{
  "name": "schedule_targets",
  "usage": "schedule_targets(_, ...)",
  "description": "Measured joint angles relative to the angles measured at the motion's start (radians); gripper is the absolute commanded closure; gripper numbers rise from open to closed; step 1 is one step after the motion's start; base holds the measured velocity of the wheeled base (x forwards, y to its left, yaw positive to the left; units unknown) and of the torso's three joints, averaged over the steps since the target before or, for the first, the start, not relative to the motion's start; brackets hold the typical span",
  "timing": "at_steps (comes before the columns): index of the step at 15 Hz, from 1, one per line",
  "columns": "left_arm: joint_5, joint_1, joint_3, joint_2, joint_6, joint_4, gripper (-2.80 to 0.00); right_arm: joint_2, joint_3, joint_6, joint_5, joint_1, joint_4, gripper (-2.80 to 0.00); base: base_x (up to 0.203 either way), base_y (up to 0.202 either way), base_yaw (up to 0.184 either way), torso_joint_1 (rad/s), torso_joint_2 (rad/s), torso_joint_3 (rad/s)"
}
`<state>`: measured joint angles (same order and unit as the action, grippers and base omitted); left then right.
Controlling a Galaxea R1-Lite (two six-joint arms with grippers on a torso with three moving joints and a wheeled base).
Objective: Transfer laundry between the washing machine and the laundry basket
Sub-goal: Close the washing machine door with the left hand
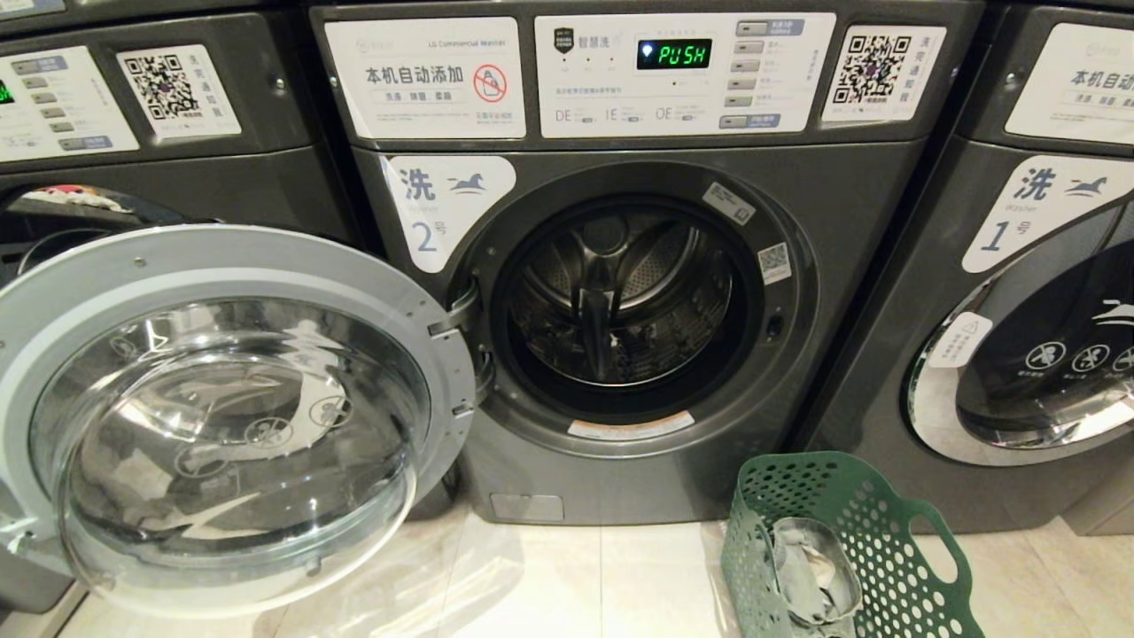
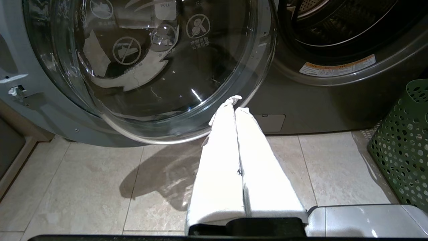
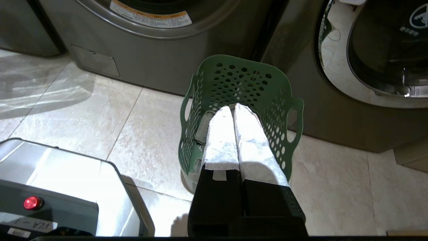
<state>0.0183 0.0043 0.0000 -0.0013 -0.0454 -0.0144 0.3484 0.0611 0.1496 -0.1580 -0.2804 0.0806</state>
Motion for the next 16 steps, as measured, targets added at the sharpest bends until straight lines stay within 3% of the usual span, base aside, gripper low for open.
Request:
schedule_targets(3,0.000,0.000,0.000,0.000,-0.004,0.001,0.00,-0.056,-0.015,-0.015,-0.008,0.000,-0.052,0.00,0.000,0.000,0.000,-0.001,0.00,0.201)
schedule_targets(6,0.001,0.000,0.000,0.000,-0.005,0.001,0.00,-0.074,-0.014,-0.016,0.062,0.000,-0.123,0.00,0.000,0.000,0.000,0.005,0.00,0.083)
schedule_targets(9,0.001,0.000,0.000,0.000,-0.004,0.001,0.00,-0.079,-0.008,-0.031,0.071,0.000,-0.131,0.00,0.000,0.000,0.000,0.000,0.00,0.010)
schedule_targets(14,0.001,0.000,0.000,0.000,-0.005,0.000,0.00,-0.081,-0.010,-0.197,0.104,0.003,-0.154,0.00,0.000,0.000,0.000,0.000,0.00,0.000)
schedule_targets(16,0.001,0.000,0.000,0.000,-0.006,-0.001,0.00,-0.081,0.012,-0.187,0.107,0.012,-0.244,0.00,0.000,0.000,0.000,0.000,0.00,0.000)
